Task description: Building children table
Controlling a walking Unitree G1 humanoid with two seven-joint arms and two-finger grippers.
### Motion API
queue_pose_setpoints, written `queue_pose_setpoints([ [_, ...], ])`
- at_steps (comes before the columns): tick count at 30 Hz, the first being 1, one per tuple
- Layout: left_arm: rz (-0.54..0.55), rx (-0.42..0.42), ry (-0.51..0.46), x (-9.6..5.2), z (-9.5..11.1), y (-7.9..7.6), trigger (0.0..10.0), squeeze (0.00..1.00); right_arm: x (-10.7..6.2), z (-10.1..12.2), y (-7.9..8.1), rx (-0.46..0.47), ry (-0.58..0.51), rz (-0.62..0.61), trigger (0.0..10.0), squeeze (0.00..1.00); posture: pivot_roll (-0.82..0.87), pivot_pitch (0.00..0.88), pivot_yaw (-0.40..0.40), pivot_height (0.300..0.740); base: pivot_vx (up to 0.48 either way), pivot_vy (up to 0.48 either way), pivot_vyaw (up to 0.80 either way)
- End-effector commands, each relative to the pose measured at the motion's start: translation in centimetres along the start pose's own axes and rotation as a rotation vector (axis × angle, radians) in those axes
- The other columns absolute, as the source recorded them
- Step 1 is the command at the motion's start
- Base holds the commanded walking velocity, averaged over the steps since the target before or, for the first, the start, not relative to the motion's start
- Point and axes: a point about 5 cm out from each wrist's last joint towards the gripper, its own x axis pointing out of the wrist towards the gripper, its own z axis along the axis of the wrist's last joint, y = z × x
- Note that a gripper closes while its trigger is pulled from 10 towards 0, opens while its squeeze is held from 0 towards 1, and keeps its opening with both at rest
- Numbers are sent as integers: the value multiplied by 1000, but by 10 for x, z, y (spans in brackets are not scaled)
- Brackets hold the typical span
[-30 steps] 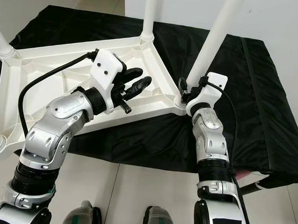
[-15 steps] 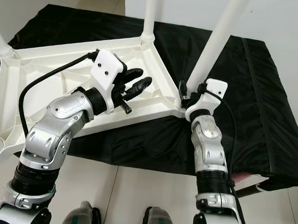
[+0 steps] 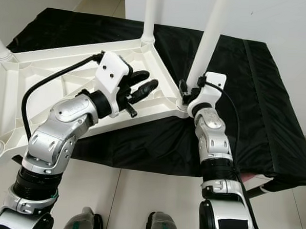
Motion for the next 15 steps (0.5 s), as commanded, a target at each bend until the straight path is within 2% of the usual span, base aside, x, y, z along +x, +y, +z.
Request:
queue_pose_setpoints([
  [1, 72, 15, -4, -2, 2, 2, 10000, 0, -5, -28, 2, -12, 134, 13, 10000, 0, -39, 45, 0, 740, 0, 0, 0],
  [6, 78, 13, -5, -3, 2, 3, 10000, 0, -3, -28, 5, -20, 129, 35, 10000, 0, -41, 47, 3, 740, 0, 0, 0],
  [15, 73, 12, -7, -2, 3, 3, 10000, 0, 7, -22, -1, -25, 122, 22, 10000, 0, -39, 54, 7, 740, 0, 0, 0],
])
